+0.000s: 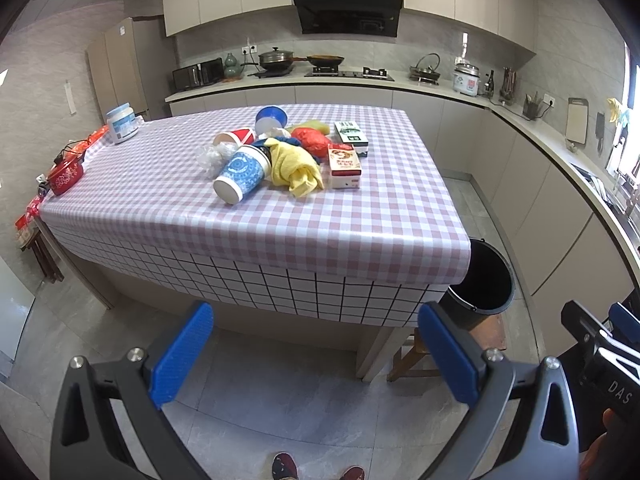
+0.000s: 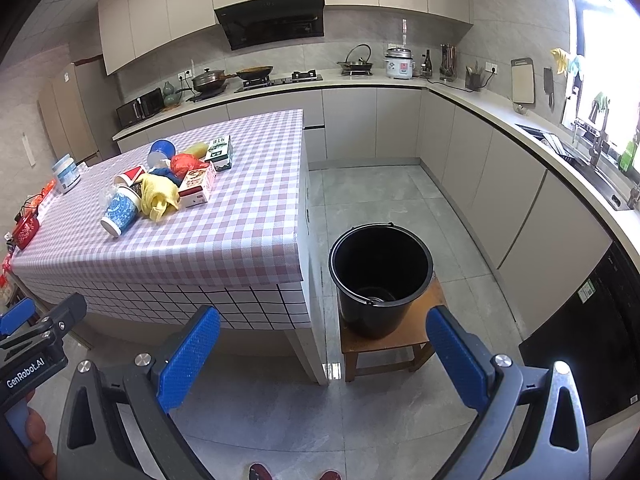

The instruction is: Collect trash

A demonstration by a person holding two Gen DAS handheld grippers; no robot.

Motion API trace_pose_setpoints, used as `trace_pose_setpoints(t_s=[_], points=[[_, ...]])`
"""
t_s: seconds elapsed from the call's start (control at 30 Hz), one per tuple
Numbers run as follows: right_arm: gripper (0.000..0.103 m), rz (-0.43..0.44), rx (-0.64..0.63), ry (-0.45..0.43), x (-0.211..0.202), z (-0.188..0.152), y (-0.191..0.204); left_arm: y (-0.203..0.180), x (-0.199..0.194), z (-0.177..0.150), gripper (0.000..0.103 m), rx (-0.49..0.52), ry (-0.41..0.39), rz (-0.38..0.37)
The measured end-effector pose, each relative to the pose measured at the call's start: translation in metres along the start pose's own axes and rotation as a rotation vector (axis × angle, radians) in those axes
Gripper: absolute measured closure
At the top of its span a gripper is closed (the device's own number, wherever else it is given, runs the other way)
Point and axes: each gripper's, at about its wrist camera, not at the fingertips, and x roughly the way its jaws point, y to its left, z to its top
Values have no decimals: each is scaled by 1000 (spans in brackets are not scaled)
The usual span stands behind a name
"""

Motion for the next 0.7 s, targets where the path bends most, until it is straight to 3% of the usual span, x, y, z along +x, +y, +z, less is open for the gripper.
trace_pose_setpoints(t_s=[0.7], points=[[0,12,-8,-5,0,1,-3,-5,0,-1,0,-6,1,3]])
